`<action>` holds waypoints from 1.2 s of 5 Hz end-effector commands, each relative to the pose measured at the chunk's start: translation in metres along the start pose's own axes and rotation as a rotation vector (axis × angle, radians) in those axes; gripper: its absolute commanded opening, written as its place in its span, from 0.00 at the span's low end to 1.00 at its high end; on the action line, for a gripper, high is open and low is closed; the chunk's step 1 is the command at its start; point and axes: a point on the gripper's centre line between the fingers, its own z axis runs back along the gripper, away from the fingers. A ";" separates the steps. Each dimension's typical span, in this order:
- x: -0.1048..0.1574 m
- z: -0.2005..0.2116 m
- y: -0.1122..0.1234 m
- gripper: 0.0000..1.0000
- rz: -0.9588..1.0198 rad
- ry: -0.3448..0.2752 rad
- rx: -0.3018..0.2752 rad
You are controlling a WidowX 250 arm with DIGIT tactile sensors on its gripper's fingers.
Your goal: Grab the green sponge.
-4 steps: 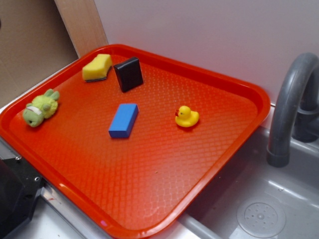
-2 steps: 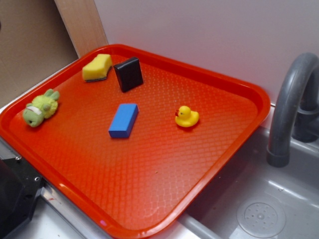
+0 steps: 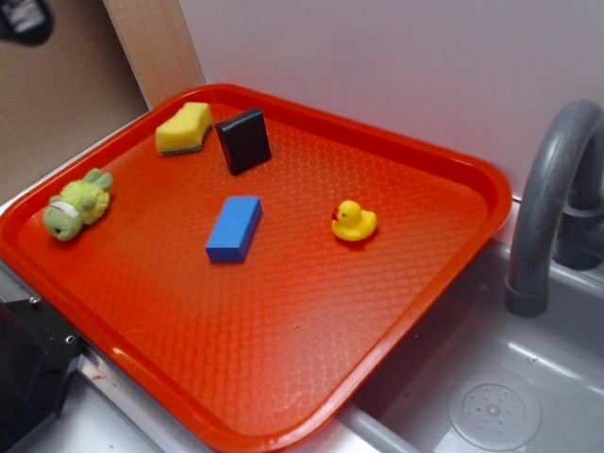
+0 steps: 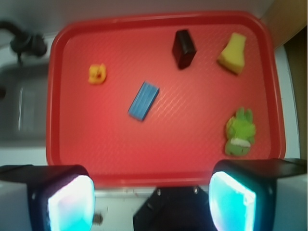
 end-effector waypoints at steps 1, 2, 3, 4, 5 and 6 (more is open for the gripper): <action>0.061 -0.010 0.035 1.00 0.230 -0.138 0.039; 0.078 -0.023 0.051 1.00 0.291 -0.179 0.066; 0.093 -0.047 0.061 1.00 0.330 -0.190 0.073; 0.103 -0.074 0.074 1.00 0.367 -0.206 0.100; 0.105 -0.090 0.081 1.00 0.373 -0.199 0.107; 0.106 -0.106 0.099 1.00 0.373 -0.219 0.171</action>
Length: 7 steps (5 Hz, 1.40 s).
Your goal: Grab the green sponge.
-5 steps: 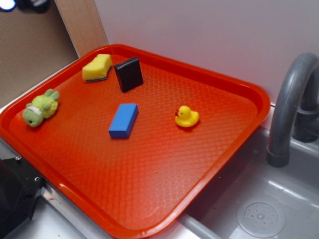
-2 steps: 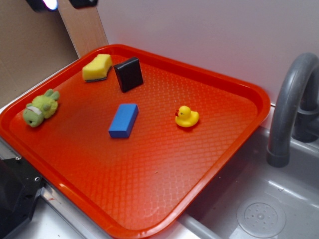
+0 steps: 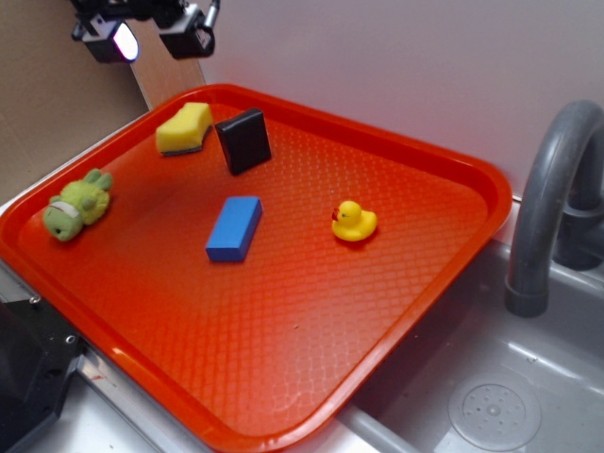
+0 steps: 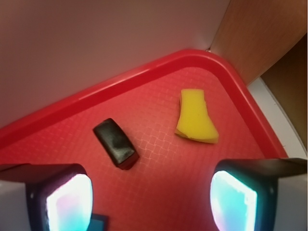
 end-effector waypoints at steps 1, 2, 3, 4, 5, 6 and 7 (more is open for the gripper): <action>0.017 -0.017 0.037 1.00 0.046 -0.126 0.076; 0.028 -0.022 0.045 1.00 0.075 -0.176 0.076; 0.035 -0.036 0.044 1.00 0.096 -0.199 0.086; 0.041 -0.048 0.042 1.00 0.112 -0.185 0.088; 0.040 -0.062 0.039 1.00 0.099 -0.163 0.090; 0.035 -0.079 0.035 1.00 0.071 -0.167 0.113; 0.034 -0.094 0.033 1.00 0.056 -0.165 0.130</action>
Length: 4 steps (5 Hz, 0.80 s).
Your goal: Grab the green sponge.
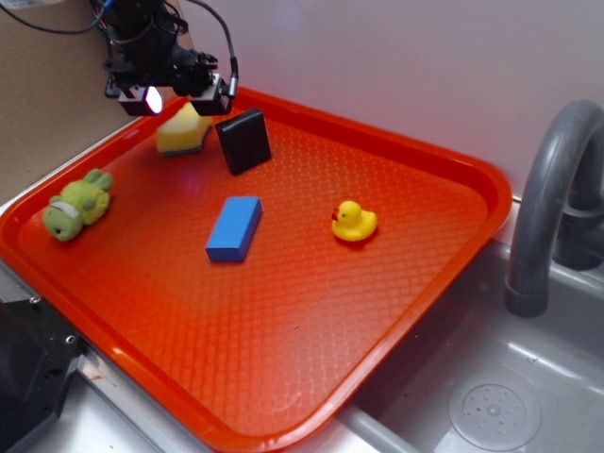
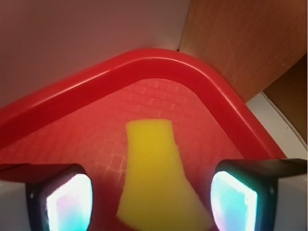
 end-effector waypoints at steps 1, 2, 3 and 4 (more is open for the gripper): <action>0.004 -0.015 -0.006 1.00 -0.033 -0.023 0.022; -0.004 -0.018 -0.012 0.00 -0.095 0.011 0.023; -0.005 0.026 -0.017 0.00 -0.182 0.051 -0.027; -0.007 0.081 -0.022 0.00 -0.248 0.061 -0.095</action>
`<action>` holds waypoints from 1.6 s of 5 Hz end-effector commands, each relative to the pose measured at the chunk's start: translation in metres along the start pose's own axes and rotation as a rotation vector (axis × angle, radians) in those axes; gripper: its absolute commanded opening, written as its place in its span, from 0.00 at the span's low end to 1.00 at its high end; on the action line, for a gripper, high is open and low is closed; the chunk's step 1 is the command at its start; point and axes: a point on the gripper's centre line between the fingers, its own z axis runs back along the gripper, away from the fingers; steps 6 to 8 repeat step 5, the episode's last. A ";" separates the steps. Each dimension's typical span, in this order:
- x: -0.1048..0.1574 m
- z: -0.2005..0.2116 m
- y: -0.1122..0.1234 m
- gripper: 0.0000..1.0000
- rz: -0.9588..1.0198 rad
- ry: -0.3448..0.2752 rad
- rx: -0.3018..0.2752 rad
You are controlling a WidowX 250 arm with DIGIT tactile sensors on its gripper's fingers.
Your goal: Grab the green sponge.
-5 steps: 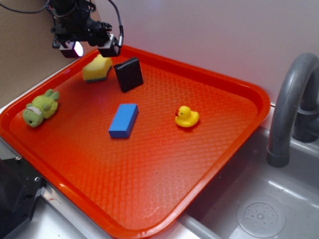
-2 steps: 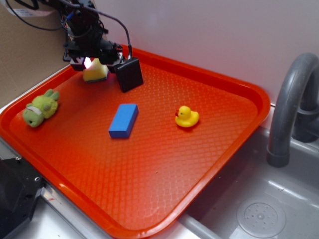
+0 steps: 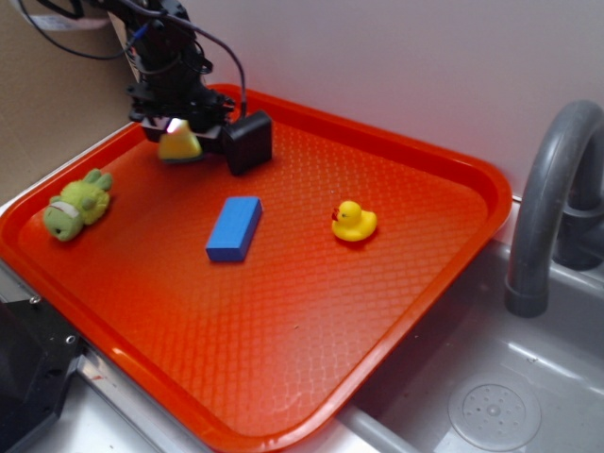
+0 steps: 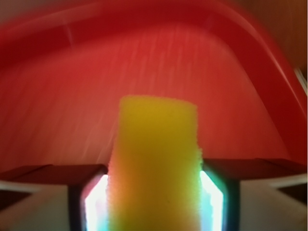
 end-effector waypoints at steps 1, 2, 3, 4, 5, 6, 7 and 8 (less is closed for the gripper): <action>-0.002 0.129 -0.002 0.00 -0.142 -0.075 -0.106; -0.007 0.156 -0.001 0.00 -0.179 -0.068 -0.106; -0.013 0.174 -0.006 0.00 -0.215 -0.039 -0.104; -0.021 0.182 -0.020 0.00 -0.263 -0.014 -0.099; -0.024 0.184 -0.027 0.00 -0.354 0.020 -0.096; -0.024 0.184 -0.027 0.00 -0.354 0.020 -0.096; -0.024 0.184 -0.027 0.00 -0.354 0.020 -0.096; -0.024 0.184 -0.027 0.00 -0.354 0.020 -0.096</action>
